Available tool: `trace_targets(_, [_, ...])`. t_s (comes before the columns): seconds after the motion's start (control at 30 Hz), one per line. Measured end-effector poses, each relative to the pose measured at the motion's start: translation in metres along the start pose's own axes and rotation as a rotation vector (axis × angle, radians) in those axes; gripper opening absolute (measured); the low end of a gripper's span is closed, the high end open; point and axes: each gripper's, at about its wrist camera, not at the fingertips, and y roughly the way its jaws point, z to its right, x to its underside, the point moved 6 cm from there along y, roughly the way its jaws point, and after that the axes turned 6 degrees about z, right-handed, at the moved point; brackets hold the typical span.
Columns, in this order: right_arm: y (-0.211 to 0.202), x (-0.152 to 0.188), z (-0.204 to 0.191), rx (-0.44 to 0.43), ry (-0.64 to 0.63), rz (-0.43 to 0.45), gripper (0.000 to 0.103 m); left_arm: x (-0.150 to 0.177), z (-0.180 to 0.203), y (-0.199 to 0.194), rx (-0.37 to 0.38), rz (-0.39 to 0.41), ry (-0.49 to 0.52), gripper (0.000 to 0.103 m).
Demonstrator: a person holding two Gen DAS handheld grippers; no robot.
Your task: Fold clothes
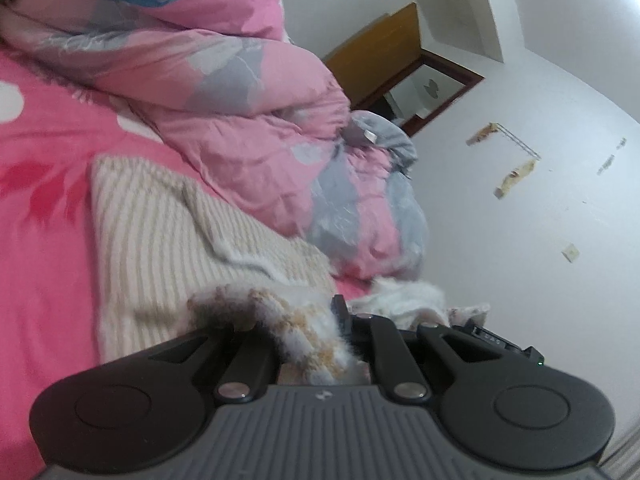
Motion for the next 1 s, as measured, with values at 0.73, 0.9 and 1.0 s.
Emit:
trace_targets(0.73, [0.168,-0.044,0.086,0.048,0.441,-0.121,0.077,-0.076,-0.134,0.075,-0.042,0.107,-0.516,0.067])
trace_targets(0.9, [0.11,-0.048,0.061,-0.077,0.501,-0.08,0.081,-0.07,-0.101,0.038,-0.066,0.093,-0.406,0.069])
trace_targets(1.0, [0.06,-0.037,0.051,-0.107,0.511,-0.07,0.084,-0.038,-0.062,0.011,-0.015,0.015,-0.334,0.074])
